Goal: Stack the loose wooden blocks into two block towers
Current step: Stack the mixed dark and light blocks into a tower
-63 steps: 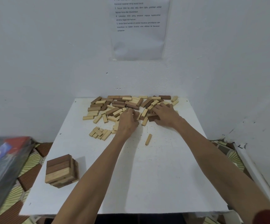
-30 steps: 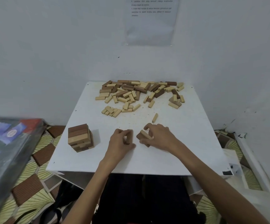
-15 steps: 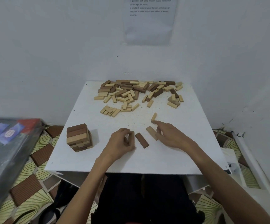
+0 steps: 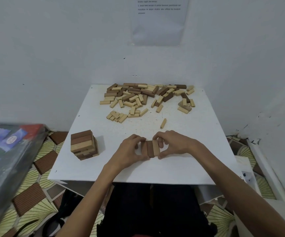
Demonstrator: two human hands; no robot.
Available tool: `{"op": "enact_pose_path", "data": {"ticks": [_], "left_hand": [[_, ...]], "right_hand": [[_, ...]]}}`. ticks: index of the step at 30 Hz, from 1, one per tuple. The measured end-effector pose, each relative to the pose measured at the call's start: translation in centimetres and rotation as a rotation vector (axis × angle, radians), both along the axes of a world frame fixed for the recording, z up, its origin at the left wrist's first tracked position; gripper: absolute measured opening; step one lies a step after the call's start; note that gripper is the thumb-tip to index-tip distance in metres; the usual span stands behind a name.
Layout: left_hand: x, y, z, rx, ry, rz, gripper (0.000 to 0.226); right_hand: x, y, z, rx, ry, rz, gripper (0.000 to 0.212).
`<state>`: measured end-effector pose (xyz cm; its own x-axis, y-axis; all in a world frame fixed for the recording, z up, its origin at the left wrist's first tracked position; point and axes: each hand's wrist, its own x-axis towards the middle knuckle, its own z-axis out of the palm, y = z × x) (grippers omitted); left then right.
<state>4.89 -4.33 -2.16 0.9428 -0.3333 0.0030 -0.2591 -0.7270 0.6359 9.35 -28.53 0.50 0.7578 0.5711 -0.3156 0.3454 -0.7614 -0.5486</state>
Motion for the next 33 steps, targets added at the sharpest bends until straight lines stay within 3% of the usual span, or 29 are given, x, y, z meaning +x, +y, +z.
{"op": "enact_pose_path", "data": {"ticks": [5,10,16,21,24,27,33], "left_hand": [[0.1,-0.5,0.0,0.027,0.007,-0.057,0.07],[0.9,-0.1,0.4,0.02,0.053,-0.105,0.076],[1.0,0.0,0.6,0.011,0.069,-0.094,0.074],[1.4,0.1,0.8,0.062,0.098,-0.103,0.098],[1.3,0.8,0.8,0.18,0.024,-0.065,0.111],[1.2,1.3,0.5,0.239,0.008,-0.044,0.104],[0.8,1.1,-0.1,0.118,-0.007,-0.023,0.086]], "right_hand": [[-0.9,0.5,-0.6,0.04,-0.036,-0.038,0.077],[-1.9,0.6,-1.5,0.15,-0.125,-0.092,0.071],[-1.9,0.5,-1.9,0.13,-0.126,-0.081,0.079],[-1.1,-0.2,-1.2,0.04,-0.011,-0.046,0.104],[-0.4,-0.6,-1.0,0.013,-0.02,-0.018,0.097],[-0.2,-1.0,-1.2,0.017,-0.087,-0.013,0.089],[-0.2,-0.4,-1.9,0.047,-0.154,0.011,0.075]]}}
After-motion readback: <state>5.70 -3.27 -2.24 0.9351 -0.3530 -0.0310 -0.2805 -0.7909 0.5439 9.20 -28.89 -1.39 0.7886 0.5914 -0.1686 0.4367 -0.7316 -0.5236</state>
